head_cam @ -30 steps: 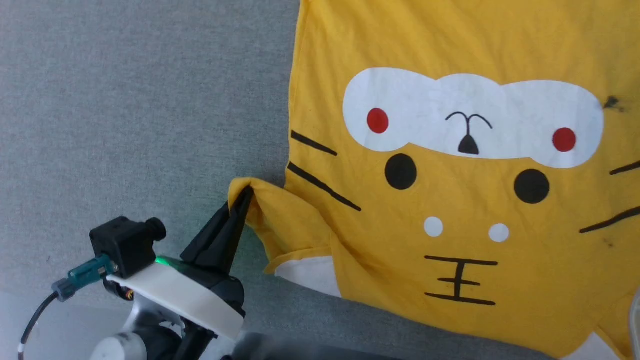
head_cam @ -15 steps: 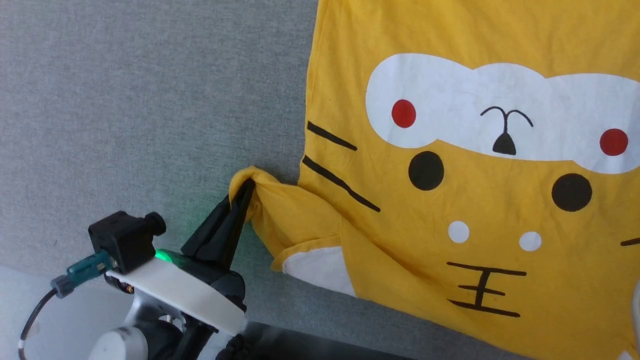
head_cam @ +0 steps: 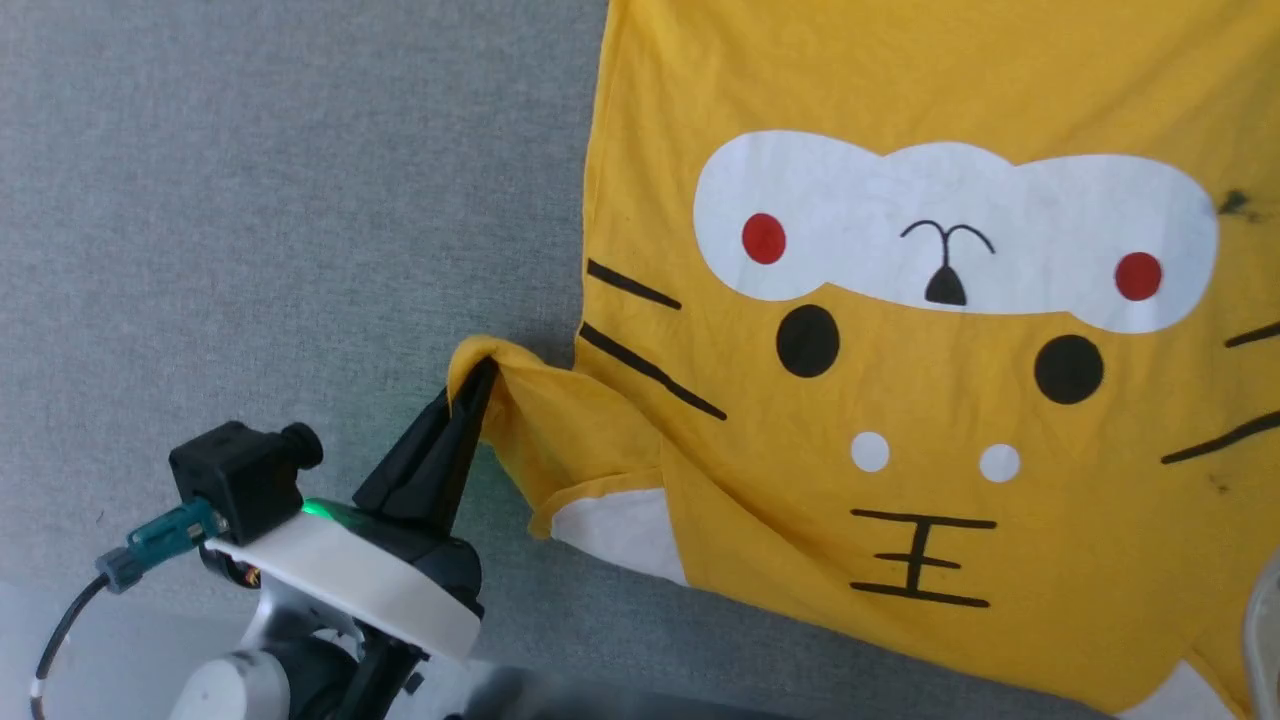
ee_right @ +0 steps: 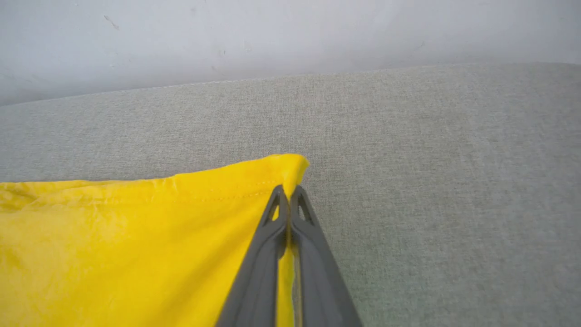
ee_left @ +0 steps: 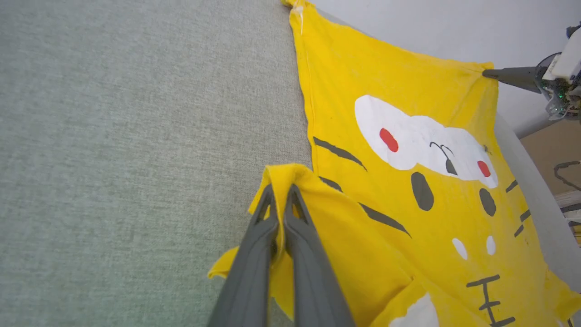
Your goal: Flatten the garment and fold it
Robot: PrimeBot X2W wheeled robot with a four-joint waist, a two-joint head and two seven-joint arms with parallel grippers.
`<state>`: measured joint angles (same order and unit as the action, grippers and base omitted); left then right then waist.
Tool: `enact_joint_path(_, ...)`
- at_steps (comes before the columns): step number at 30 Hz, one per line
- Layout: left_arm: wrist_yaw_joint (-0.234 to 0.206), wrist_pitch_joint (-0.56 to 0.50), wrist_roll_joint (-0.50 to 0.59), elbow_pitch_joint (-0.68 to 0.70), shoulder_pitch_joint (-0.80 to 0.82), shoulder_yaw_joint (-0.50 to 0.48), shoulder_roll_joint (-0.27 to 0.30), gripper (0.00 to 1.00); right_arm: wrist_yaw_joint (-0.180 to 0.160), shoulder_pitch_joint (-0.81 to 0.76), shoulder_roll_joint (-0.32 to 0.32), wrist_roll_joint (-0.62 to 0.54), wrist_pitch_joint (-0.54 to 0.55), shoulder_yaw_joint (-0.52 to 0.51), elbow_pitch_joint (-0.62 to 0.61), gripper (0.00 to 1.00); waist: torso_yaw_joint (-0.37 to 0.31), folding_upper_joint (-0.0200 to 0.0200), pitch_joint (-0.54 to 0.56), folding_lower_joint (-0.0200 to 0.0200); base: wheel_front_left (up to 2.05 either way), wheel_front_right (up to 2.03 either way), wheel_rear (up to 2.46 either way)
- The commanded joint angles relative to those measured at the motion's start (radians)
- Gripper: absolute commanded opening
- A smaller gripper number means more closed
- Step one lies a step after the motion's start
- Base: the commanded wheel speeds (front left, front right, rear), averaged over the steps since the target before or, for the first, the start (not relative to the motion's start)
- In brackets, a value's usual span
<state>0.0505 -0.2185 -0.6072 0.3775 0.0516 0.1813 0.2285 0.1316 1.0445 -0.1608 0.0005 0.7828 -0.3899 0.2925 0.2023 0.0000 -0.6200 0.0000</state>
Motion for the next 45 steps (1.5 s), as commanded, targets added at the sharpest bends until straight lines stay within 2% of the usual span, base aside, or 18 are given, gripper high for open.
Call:
enact_joint_path(1, -0.009, -0.001, -0.004, -0.004, 0.0, -0.008, 0.007, 0.0, -0.001, -0.046, -0.011, 0.04, -0.017, -0.01, -0.015, 0.0, -0.043, 0.0, 0.063, 0.0, 0.0, 0.0, 0.0)
enact_joint_path(9, -0.027, -0.015, -0.005, 0.001, -0.038, -0.02, 0.023, 0.0, -0.001, -0.239, -0.033, 0.154, -0.045, -0.047, -0.119, 0.0, -0.114, 0.0, 0.158, 0.0, 0.0, 0.0, 0.0)
enact_joint_path(12, -0.037, -0.023, -0.007, 0.008, -0.061, -0.026, 0.028, 0.0, -0.001, -0.357, -0.029, 0.205, -0.047, -0.059, -0.182, 0.0, -0.146, 0.0, 0.195, 0.0, 0.0, 0.0, 0.0)
enact_joint_path(20, -0.058, -0.04, -0.013, 0.02, -0.115, -0.028, 0.035, 0.0, -0.001, -0.66, 0.057, 0.298, -0.054, -0.121, -0.327, 0.0, -0.209, 0.0, 0.292, 0.0, 0.0, 0.0, 0.0)
enact_joint_path(28, -0.073, -0.055, -0.019, 0.036, -0.17, -0.028, 0.043, 0.0, -0.001, -0.928, 0.108, 0.396, -0.061, -0.215, -0.41, 0.0, -0.213, 0.0, 0.365, 0.0, 0.0, 0.0, 0.0)
enact_joint_path(31, -0.078, -0.057, -0.021, 0.041, -0.188, -0.028, 0.045, 0.0, -0.001, -1.025, 0.11, 0.454, -0.074, -0.231, -0.403, 0.0, -0.204, 0.0, 0.382, 0.0, 0.0, 0.0, 0.0)
enact_joint_path(35, -0.083, -0.061, -0.023, 0.047, -0.209, -0.025, 0.046, 0.0, -0.001, -1.131, 0.11, 0.51, -0.127, -0.201, -0.355, 0.0, -0.197, 0.0, 0.402, 0.0, 0.0, 0.0, 0.0)
enact_joint_path(42, -0.089, -0.069, -0.022, 0.05, -0.218, -0.014, 0.046, 0.0, -0.001, -1.149, 0.11, 0.45, -0.288, -0.111, -0.211, 0.0, -0.191, 0.0, 0.429, 0.0, 0.0, 0.0, 0.0)
enact_joint_path(43, -0.089, -0.071, -0.021, 0.05, -0.217, -0.012, 0.047, 0.0, -0.001, -1.14, 0.11, 0.44, -0.308, -0.105, -0.186, 0.22, -0.189, 0.0, 0.434, 0.0, 0.0, 0.0, 0.0)
enact_joint_path(44, -0.089, -0.073, -0.02, 0.05, -0.216, -0.009, 0.047, 0.0, -0.001, -1.131, 0.11, 0.426, -0.323, -0.097, -0.169, 1.0, -0.187, 0.0, 0.437, 0.0, 0.0, 0.0, 0.0)
enact_joint_path(45, -0.088, -0.074, -0.019, 0.051, -0.214, -0.006, 0.048, 0.0, -0.001, -1.121, 0.11, 0.419, -0.33, -0.091, -0.156, 1.0, -0.186, 0.0, 0.44, 0.0, 0.0, 0.0, 0.0)
